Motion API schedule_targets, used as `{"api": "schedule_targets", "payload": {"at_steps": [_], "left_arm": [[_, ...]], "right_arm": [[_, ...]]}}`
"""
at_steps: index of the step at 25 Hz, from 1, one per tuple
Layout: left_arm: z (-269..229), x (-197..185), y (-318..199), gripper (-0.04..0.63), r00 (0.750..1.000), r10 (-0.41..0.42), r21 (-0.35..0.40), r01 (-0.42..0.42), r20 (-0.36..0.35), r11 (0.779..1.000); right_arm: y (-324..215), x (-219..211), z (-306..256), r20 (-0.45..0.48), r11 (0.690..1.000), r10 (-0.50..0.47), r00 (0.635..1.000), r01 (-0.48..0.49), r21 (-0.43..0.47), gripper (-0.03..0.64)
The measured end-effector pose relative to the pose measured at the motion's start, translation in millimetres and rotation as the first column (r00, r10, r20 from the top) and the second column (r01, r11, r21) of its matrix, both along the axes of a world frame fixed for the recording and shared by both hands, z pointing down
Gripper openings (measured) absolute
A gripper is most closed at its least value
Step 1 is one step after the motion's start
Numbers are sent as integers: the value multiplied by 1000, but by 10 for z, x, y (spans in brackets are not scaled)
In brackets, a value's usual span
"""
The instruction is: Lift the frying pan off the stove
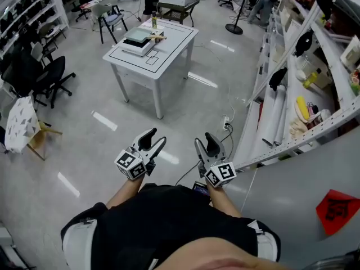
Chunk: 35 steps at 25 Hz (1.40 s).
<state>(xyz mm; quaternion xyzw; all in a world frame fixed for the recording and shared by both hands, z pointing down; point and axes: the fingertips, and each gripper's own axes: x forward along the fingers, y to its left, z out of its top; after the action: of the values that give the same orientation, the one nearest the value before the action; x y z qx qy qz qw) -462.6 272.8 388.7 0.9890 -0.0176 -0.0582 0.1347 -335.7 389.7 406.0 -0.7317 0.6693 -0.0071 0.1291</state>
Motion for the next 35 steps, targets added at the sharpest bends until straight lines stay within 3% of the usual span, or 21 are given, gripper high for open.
{"api": "schedule_targets", "payload": {"at_steps": [8, 17, 28, 35], "left_arm": [[86, 20, 170, 229, 999, -7, -12, 8, 31, 1000], [149, 318, 267, 229, 999, 30, -35, -29, 29, 999], [133, 797, -49, 229, 999, 39, -60, -38, 10, 997], [142, 1126, -530, 229, 1000, 8, -75, -8, -12, 997]], "right_arm": [[169, 91, 137, 43, 1000, -9, 999, 9, -3, 193], [293, 341, 205, 50, 1000, 19, 999, -19, -13, 193], [19, 807, 110, 27, 1000, 20, 999, -20, -16, 193], [-417, 1183, 151, 50, 1000, 4, 999, -3, -30, 193]]}}
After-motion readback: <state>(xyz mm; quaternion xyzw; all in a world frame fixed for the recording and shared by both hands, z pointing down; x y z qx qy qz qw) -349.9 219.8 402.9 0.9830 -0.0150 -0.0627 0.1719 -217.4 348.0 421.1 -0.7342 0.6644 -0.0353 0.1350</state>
